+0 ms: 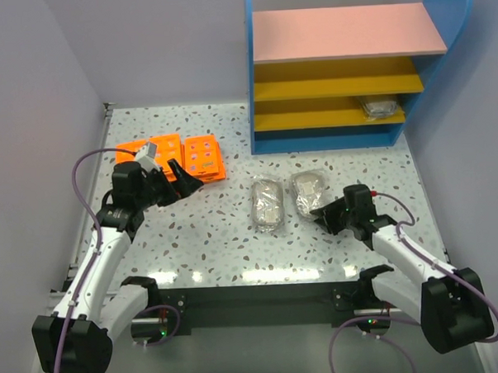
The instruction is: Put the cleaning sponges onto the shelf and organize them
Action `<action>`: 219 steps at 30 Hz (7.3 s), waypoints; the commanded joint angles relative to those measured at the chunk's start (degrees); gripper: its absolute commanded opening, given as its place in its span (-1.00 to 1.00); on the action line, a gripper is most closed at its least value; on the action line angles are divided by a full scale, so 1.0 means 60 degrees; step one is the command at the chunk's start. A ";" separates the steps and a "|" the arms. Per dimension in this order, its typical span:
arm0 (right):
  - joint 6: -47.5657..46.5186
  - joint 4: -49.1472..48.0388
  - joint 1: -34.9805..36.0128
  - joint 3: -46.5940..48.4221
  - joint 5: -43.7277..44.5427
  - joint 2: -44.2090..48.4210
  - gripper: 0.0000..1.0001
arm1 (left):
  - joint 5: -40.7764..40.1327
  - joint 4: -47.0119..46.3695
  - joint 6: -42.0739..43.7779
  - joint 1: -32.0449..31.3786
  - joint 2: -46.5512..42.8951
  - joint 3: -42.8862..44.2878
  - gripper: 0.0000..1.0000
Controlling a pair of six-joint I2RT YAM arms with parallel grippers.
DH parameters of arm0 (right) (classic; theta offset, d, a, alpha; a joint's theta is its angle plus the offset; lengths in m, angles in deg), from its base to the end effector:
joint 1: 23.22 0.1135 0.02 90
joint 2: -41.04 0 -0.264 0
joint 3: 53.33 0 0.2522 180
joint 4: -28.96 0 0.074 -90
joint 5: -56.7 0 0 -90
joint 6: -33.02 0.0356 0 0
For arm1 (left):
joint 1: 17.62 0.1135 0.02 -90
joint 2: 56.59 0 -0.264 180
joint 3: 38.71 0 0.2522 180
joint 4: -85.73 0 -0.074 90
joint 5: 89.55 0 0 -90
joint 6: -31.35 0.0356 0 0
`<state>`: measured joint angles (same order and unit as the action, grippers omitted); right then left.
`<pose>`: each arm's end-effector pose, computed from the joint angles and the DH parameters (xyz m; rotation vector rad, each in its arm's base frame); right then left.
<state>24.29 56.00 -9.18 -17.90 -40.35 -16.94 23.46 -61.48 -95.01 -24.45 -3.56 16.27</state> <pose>0.1773 0.0488 0.1574 1.4080 2.2259 0.8255 0.2018 -0.0382 0.2783 -0.3106 2.1623 -0.8640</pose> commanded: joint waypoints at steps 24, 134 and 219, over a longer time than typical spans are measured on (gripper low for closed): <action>-0.0772 -0.1039 -0.1152 0.3784 -0.0407 0.0483 -1.00 | 0.0121 -0.0300 0.0274 -0.0033 0.0521 0.0338 0.97; 0.0456 -0.1831 0.5451 0.1485 0.1407 -0.0677 0.45 | 0.0693 -0.1032 0.0011 -0.0925 0.0945 -0.0482 -0.94; 0.0400 -0.1055 0.2890 0.4253 0.5511 0.0553 -1.00 | -0.0479 0.0520 0.0420 -0.1425 0.0199 0.0104 -1.00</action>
<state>29.71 53.73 9.51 3.74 -11.61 -10.89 20.99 -58.35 -94.33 -32.91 -2.16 13.49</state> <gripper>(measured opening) 0.025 0.018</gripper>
